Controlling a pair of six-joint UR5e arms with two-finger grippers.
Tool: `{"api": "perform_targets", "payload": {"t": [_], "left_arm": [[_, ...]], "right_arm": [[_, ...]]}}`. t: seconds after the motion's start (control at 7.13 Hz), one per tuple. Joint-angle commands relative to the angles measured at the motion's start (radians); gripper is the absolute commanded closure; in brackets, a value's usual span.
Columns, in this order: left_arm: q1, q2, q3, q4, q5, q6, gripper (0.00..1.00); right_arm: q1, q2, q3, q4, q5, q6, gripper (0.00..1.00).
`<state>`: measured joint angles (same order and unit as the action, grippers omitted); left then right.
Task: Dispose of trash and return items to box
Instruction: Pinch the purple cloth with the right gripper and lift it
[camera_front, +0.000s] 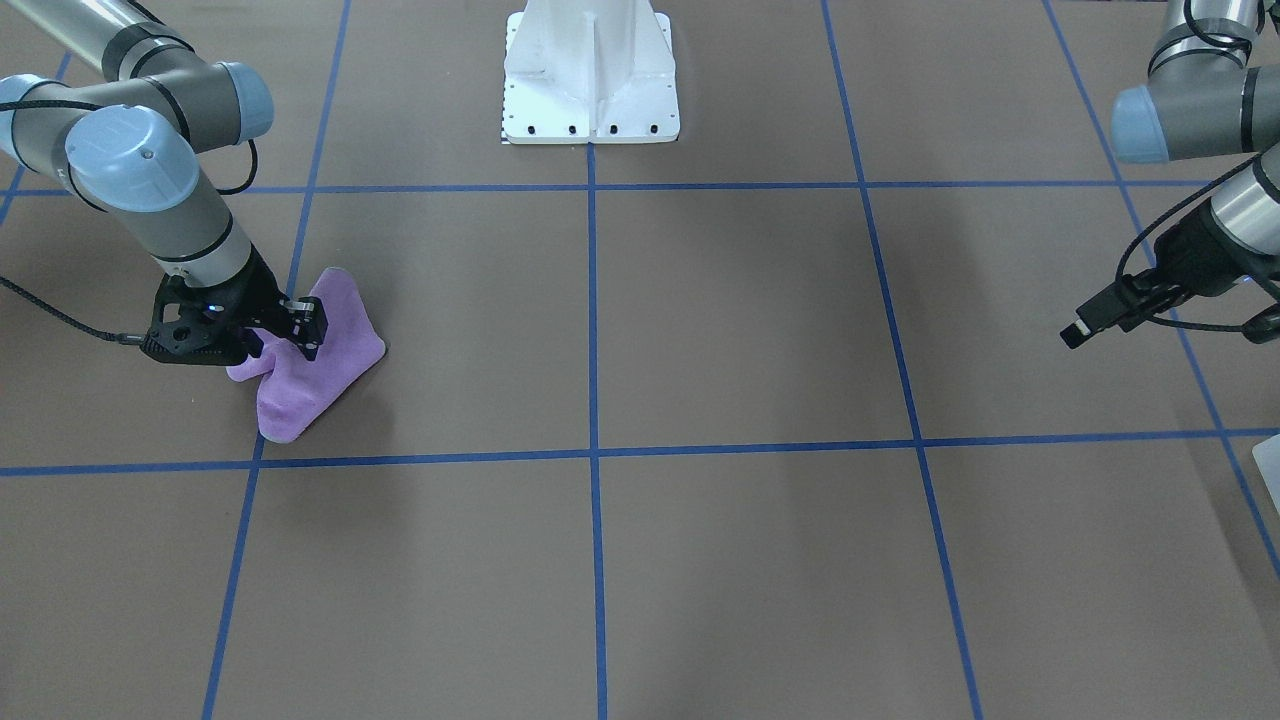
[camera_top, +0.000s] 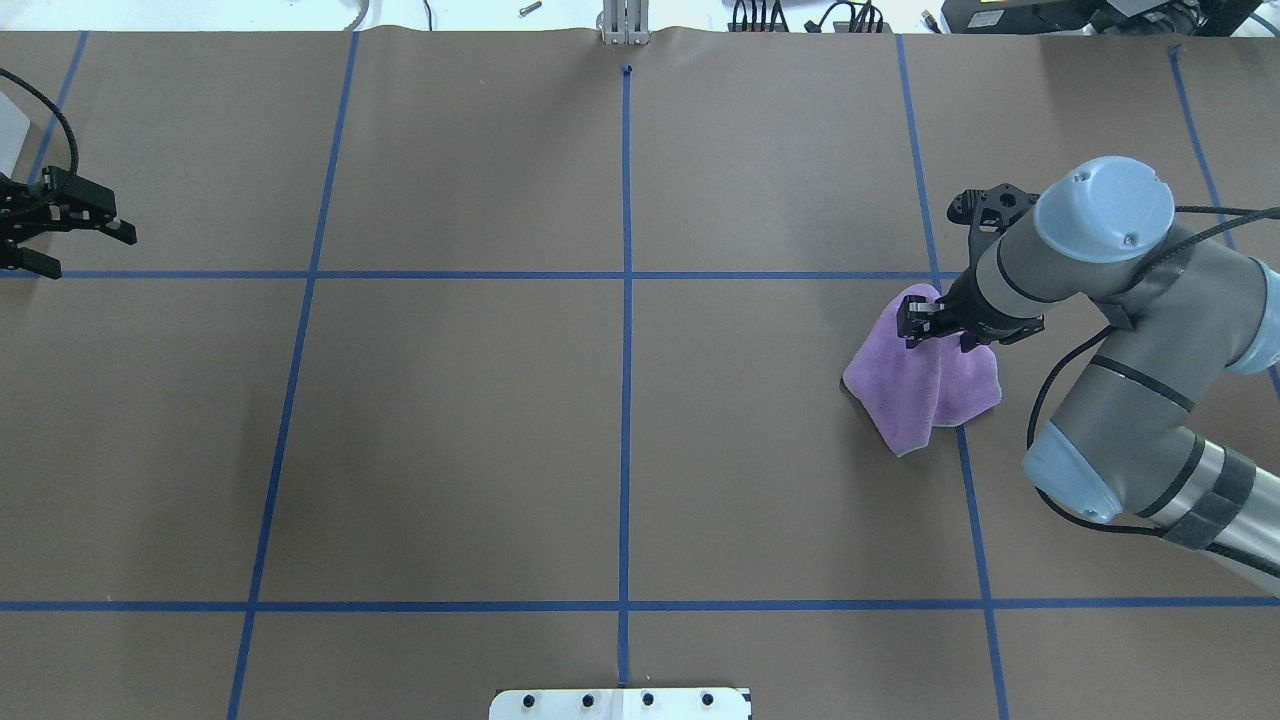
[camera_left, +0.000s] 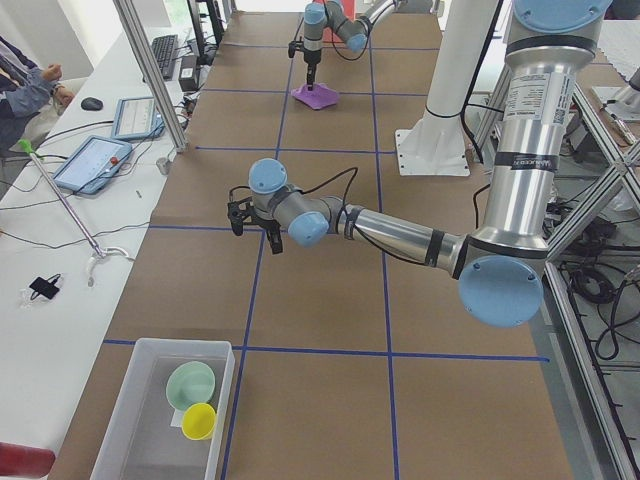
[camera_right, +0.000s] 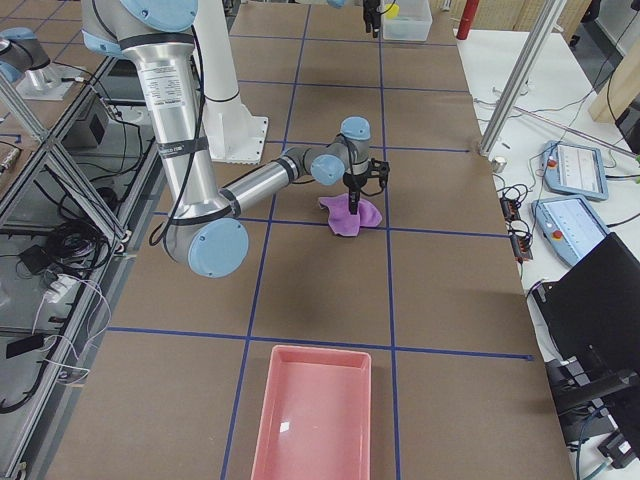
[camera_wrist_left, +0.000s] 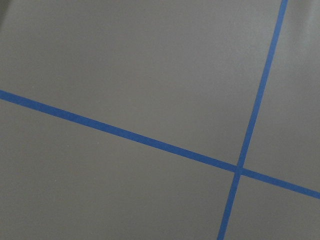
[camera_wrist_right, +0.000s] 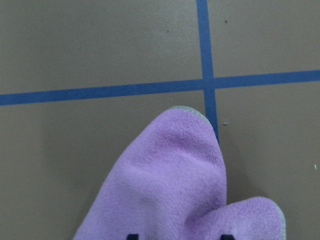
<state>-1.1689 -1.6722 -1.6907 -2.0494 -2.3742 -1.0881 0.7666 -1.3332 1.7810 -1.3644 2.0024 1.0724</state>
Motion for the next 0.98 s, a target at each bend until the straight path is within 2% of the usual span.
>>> {"api": "perform_targets", "payload": {"t": [0.0,0.14,0.28,0.42,0.56,0.7,0.84], "left_arm": [[0.000,0.000,0.000,0.000,0.000,-0.001,0.02],[0.000,0.002,0.002,0.000,0.001,-0.001,0.02],[0.006,0.002,0.008,0.000,0.018,-0.001,0.02],[0.008,0.000,0.009,0.000,0.038,0.001,0.02],[0.008,0.000,0.013,-0.002,0.041,0.001,0.02],[0.009,0.000,0.013,-0.002,0.041,0.001,0.02],[0.009,0.000,0.013,-0.002,0.041,-0.001,0.02]], "right_arm": [[0.026,-0.033,0.050,-0.001,0.021,-0.002,1.00],[0.096,-0.067,0.092,-0.013,0.066,-0.020,1.00],[0.223,-0.117,0.122,-0.013,0.190,-0.075,1.00],[0.358,-0.179,0.124,-0.018,0.293,-0.232,1.00],[0.487,-0.254,0.124,-0.048,0.324,-0.416,1.00],[0.616,-0.288,0.124,-0.126,0.350,-0.607,1.00],[0.752,-0.291,0.124,-0.266,0.357,-0.840,1.00]]}}
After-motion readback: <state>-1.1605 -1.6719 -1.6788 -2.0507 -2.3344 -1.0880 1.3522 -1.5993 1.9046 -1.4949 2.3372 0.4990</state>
